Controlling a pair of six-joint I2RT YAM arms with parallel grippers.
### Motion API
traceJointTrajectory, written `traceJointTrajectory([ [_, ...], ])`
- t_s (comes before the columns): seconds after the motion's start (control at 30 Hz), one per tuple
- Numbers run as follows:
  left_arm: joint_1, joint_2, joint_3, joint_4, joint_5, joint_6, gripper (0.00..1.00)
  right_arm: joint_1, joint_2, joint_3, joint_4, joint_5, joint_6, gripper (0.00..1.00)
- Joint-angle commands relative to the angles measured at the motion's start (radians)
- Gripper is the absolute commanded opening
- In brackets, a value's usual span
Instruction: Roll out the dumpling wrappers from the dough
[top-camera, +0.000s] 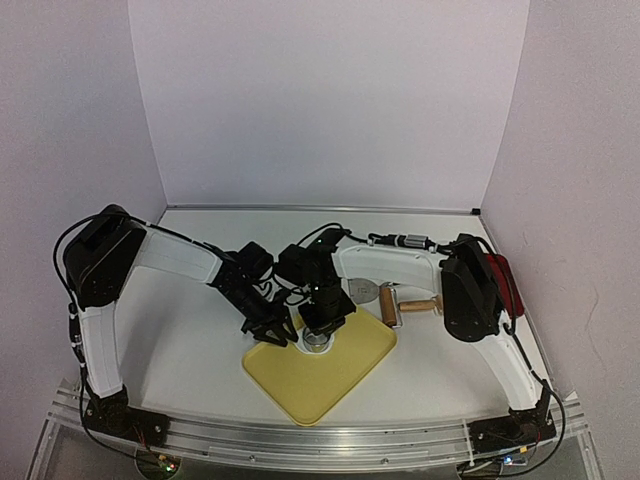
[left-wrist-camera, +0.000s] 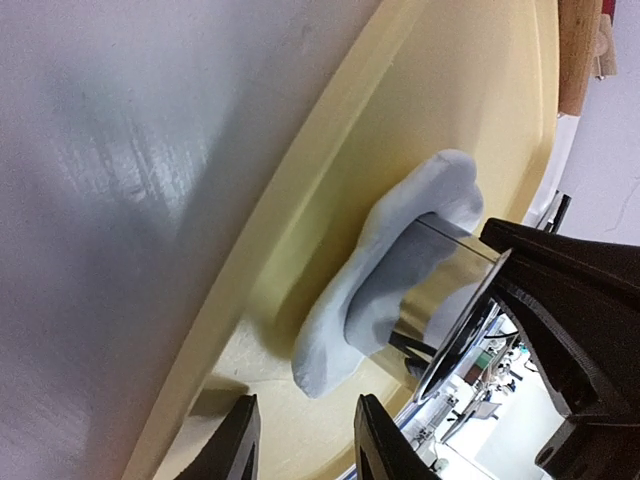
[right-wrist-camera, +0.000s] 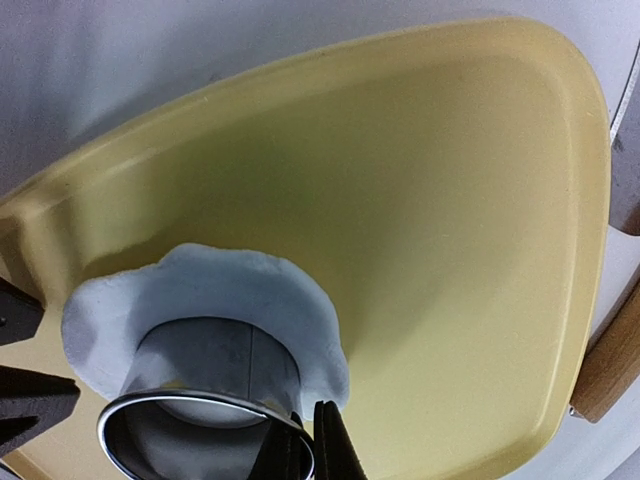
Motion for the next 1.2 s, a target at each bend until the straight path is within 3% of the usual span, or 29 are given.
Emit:
traceJointTrajectory([
  [0.0, -0.008, 0.056, 0.012, 0.054, 0.002, -0.024, 0.33, 0.011, 0.078, 0.008, -0.054, 0.003, 0.015, 0.0],
  [0.23, -0.009, 0.126, 0.033, 0.099, 0.002, -0.041, 0.27, 0.022, 0.091, 0.018, -0.054, 0.009, 0.02, 0.0],
  [0.43, -0.01, 0.16, 0.056, 0.095, -0.023, -0.045, 0.14, 0.029, 0.092, 0.013, -0.056, 0.033, 0.026, 0.0],
  [0.57, -0.01, 0.175, 0.072, 0.087, -0.049, -0.051, 0.0, 0.035, 0.096, 0.018, -0.07, 0.064, 0.03, 0.0],
  [0.77, -0.01, 0.075, 0.051, 0.077, -0.175, -0.071, 0.0, 0.037, 0.135, 0.052, -0.153, 0.148, 0.054, 0.0],
  [1.17, -0.01, -0.047, 0.036, 0.017, -0.242, -0.08, 0.0, 0.037, 0.189, 0.115, -0.224, 0.177, 0.065, 0.0],
])
